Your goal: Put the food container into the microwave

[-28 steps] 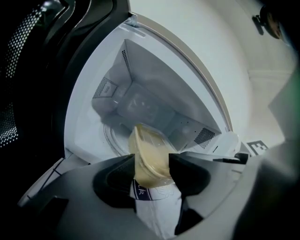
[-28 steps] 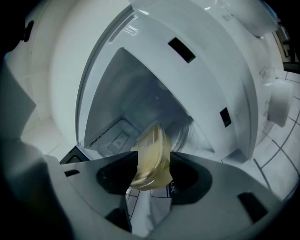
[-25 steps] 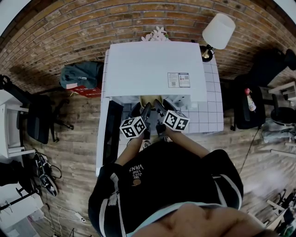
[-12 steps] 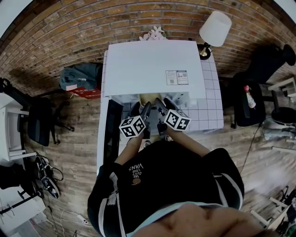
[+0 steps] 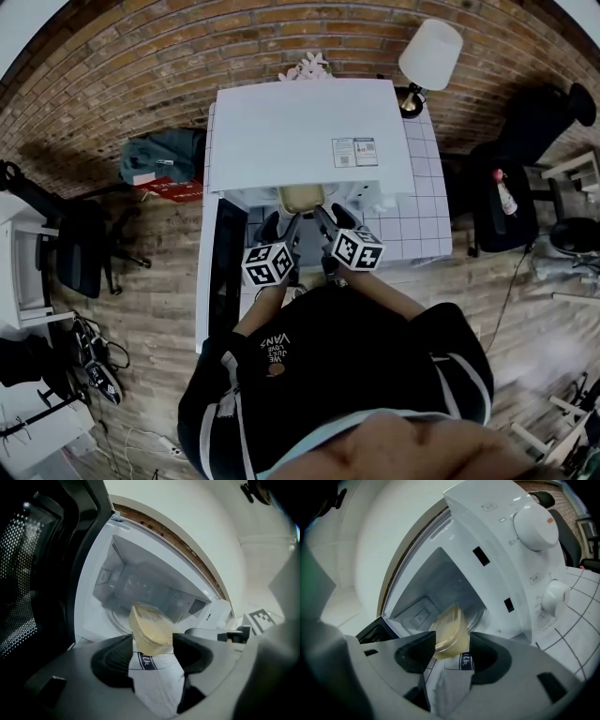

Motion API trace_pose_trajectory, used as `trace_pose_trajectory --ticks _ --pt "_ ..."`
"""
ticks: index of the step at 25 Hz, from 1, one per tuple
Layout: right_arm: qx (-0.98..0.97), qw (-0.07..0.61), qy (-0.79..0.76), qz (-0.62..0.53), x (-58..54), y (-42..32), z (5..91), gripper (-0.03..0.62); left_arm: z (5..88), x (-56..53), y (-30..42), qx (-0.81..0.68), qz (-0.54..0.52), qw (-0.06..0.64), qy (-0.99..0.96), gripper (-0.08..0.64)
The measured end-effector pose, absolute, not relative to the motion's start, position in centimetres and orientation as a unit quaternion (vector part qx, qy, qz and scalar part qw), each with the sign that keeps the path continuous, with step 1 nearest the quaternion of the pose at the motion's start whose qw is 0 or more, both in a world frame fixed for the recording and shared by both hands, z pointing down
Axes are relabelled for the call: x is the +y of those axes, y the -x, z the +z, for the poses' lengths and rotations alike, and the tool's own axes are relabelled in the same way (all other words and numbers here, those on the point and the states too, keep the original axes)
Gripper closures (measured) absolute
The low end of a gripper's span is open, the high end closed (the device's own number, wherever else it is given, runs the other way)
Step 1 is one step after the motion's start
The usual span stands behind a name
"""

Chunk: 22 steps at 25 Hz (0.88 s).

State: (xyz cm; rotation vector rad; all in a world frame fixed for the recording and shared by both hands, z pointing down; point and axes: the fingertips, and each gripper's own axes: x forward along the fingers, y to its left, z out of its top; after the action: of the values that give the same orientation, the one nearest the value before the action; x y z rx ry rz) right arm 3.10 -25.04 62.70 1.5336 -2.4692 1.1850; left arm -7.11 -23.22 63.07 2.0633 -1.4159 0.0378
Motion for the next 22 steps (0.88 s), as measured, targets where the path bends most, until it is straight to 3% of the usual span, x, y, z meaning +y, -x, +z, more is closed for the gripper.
trace_pose_trajectory --ticks 5,9,13,22 --pt "-0.793 0.015 -0.485 0.369 -24.2 -3.0 62.9 0.407 63.2 -22.2 6.2 -0.527 0.021 0.312 -0.79 0.303" --pt "-0.803 0.031 -0.475 0.358 -23.7 -2.4 63.0 0.481 63.3 -21.7 5.8 -0.522 0.03 0.304 -0.796 0.429" --pt "-0.808 0.046 -0.469 0.354 -23.3 -2.1 63.2 0.551 63.1 -21.8 5.6 -0.521 0.032 0.297 -0.8 0.508" --pt "-0.815 0.049 -0.455 0.356 -23.9 -1.5 63.2 0.578 63.2 -22.3 5.4 -0.521 0.031 0.301 -0.798 0.538"
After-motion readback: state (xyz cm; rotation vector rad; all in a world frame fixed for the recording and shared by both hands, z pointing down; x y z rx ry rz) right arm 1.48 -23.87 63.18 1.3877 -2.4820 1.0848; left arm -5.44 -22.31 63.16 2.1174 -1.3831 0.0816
